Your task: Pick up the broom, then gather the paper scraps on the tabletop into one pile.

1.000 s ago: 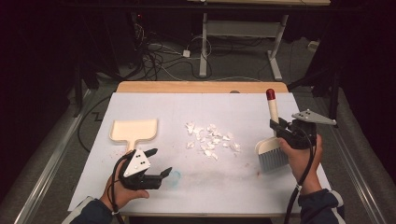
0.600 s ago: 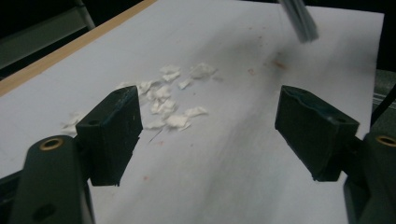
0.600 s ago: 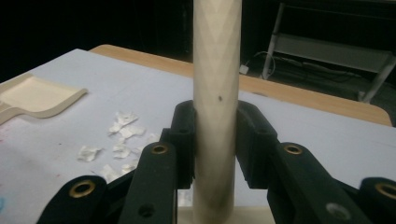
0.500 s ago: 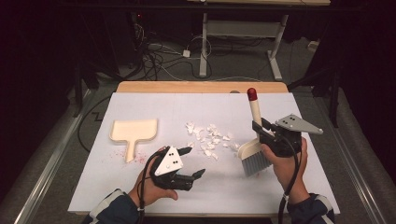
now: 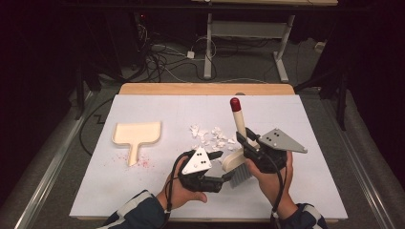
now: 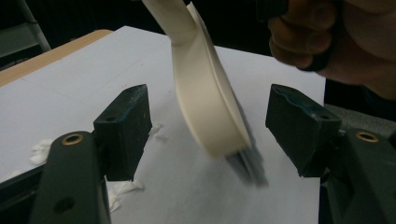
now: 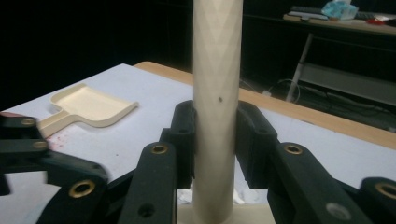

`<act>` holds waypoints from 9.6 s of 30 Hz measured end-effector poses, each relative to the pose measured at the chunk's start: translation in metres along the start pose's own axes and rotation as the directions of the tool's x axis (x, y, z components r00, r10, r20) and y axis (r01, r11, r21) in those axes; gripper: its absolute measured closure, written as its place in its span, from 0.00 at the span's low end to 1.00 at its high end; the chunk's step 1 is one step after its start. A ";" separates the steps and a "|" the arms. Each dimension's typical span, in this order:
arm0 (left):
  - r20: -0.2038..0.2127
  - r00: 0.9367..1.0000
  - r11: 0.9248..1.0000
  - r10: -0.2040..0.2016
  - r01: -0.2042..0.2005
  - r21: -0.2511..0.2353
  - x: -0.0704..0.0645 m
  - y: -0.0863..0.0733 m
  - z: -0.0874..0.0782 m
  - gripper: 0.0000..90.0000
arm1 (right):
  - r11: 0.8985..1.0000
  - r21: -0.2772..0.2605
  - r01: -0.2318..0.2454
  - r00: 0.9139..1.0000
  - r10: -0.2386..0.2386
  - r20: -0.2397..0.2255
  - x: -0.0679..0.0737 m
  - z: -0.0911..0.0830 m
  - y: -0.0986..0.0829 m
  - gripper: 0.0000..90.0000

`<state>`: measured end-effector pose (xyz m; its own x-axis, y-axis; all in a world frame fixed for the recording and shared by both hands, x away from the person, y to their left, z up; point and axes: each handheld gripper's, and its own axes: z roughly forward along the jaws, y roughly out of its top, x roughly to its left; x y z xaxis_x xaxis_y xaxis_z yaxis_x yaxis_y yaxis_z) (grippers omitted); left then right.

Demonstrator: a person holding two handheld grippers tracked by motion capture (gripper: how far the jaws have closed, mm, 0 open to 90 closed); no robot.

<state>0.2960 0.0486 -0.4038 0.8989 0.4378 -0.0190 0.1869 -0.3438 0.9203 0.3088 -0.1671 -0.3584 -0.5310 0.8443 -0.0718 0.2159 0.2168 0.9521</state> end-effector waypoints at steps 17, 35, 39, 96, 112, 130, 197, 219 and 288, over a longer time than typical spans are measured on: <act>0.016 0.999 0.999 -0.042 0.042 -0.007 0.007 -0.004 0.008 0.60 | 0.998 -0.053 0.036 0.999 -0.038 -0.034 0.029 -0.007 -0.001 0.79; 0.021 0.999 0.997 0.035 -0.037 0.071 0.021 -0.005 -0.010 0.73 | 0.992 -0.001 0.123 0.975 -0.121 -0.184 0.023 -0.017 0.010 0.75; 0.040 0.998 0.995 0.051 -0.054 0.080 0.022 -0.005 -0.015 0.73 | 0.986 0.004 0.167 0.956 -0.161 -0.247 0.020 -0.022 0.016 0.67; -0.100 0.974 0.971 0.203 -0.187 0.151 0.033 -0.030 -0.100 0.31 | 0.890 0.153 0.429 0.735 -0.246 -0.632 0.018 0.018 -0.033 0.75; -0.377 0.912 0.978 0.159 -0.094 0.185 0.050 -0.092 -0.146 0.25 | 0.920 0.190 0.344 0.842 -0.212 -0.496 -0.007 0.012 -0.020 0.75; -0.368 0.920 0.966 0.135 -0.040 0.255 0.053 -0.116 -0.143 0.25 | 0.941 0.195 0.276 0.920 -0.200 -0.337 -0.038 0.018 -0.014 0.75; -0.262 0.960 0.946 0.100 -0.011 0.323 0.050 -0.126 -0.130 0.25 | 0.741 0.212 0.637 0.733 -0.499 -0.462 -0.016 0.185 -0.033 0.75; -0.237 0.969 0.961 0.064 0.004 0.276 0.044 -0.117 -0.130 0.25 | 0.743 0.126 0.657 0.685 -0.518 -0.512 -0.040 0.124 -0.036 0.75; -0.255 0.955 0.942 0.153 -0.063 0.330 0.035 -0.113 -0.126 0.26 | 0.869 0.456 0.191 0.978 -0.210 -0.008 -0.001 0.091 -0.041 0.75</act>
<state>0.2564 0.2078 -0.4595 0.7855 0.5775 0.2224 0.2504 -0.6253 0.7391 0.3751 -0.1326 -0.4245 -0.5713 0.7758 -0.2680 0.4602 0.5731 0.6780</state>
